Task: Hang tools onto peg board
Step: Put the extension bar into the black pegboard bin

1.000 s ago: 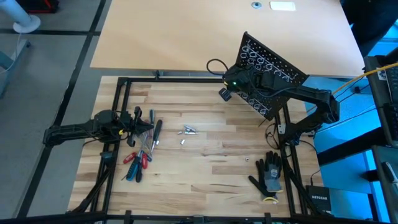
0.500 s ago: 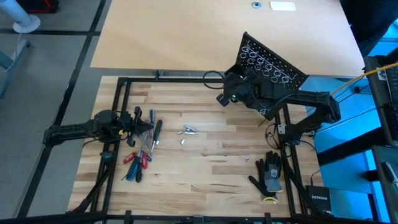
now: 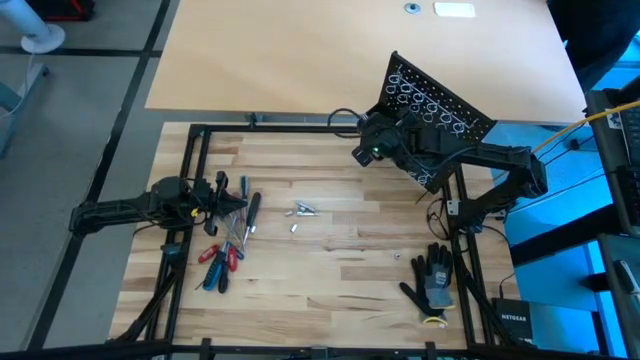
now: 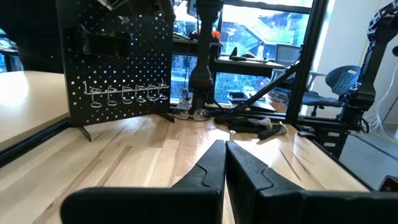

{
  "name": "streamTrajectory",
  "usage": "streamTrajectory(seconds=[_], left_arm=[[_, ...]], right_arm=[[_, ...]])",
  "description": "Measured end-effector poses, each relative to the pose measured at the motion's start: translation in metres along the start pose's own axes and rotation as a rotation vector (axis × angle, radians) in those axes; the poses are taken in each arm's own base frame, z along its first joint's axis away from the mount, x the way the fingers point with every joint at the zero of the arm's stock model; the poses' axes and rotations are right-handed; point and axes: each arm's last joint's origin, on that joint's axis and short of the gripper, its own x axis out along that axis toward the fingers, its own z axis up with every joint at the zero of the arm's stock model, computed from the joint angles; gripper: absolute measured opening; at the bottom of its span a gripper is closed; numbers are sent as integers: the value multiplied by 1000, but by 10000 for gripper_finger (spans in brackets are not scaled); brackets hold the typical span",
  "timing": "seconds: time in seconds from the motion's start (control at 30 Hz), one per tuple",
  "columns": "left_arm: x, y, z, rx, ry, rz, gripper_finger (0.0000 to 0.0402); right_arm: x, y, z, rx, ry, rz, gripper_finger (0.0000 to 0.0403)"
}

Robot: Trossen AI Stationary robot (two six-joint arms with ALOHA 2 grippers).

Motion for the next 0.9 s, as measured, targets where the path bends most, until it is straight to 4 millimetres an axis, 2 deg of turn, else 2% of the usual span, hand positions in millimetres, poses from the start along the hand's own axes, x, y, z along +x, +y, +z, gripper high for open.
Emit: streamTrajectory(seconds=[0.2,0.63,0.9], left_arm=[[0,0,0,-7,0,0,1],[0,0,0,-7,-1,0,1],[0,0,0,-6,0,0,1]], right_arm=[[3,-1,0,23,10,1,44],[34,27,-11,-107,95,-121,44],[39,32,-14,-126,116,-136,44]])
